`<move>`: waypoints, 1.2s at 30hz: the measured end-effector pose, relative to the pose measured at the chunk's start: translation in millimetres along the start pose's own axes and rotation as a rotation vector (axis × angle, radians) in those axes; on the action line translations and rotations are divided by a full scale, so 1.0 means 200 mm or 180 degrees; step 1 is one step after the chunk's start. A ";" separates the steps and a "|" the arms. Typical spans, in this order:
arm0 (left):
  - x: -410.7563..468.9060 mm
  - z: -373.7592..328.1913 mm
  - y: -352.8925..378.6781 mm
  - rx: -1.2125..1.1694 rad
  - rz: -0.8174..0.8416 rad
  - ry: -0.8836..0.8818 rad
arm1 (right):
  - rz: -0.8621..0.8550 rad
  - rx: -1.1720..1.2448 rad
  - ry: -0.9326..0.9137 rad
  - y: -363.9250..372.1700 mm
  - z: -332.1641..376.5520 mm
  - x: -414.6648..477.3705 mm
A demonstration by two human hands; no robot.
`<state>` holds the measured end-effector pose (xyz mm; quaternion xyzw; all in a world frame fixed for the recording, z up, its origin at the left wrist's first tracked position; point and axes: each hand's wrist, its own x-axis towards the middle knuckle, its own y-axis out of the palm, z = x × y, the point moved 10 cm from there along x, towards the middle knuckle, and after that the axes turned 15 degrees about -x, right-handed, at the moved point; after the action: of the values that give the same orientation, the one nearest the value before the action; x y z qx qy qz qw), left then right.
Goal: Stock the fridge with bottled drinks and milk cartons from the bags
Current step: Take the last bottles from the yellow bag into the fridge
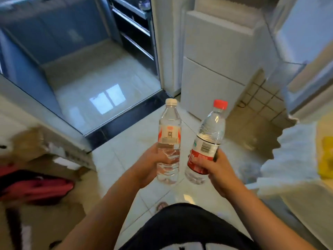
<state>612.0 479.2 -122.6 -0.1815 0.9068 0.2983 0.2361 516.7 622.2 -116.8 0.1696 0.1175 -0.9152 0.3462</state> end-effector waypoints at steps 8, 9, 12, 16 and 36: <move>0.05 -0.33 -0.47 -0.0675 -0.0143 0.0118 | 0.0190 -0.0126 0.0016 0.42 0.22 0.41; 0.09 -0.38 -0.49 -0.0697 -0.0136 0.0142 | 0.0179 -0.0096 0.0025 0.44 0.23 0.46; 0.21 -0.54 -0.53 -0.0631 -0.0131 0.0237 | 0.0116 -0.0070 0.0022 0.47 0.31 0.67; 0.44 -0.77 -0.57 -0.0730 -0.0242 0.0365 | 0.0068 0.0001 -0.0066 0.46 0.45 0.99; 2.13 -2.17 0.16 -0.0031 0.0246 0.0915 | -0.0870 0.0194 -0.0594 -0.51 1.50 2.55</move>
<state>107.4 150.5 -29.2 -0.1884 0.9361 0.2825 0.0914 20.8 293.8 -32.0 0.0766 0.0790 -0.9687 0.2226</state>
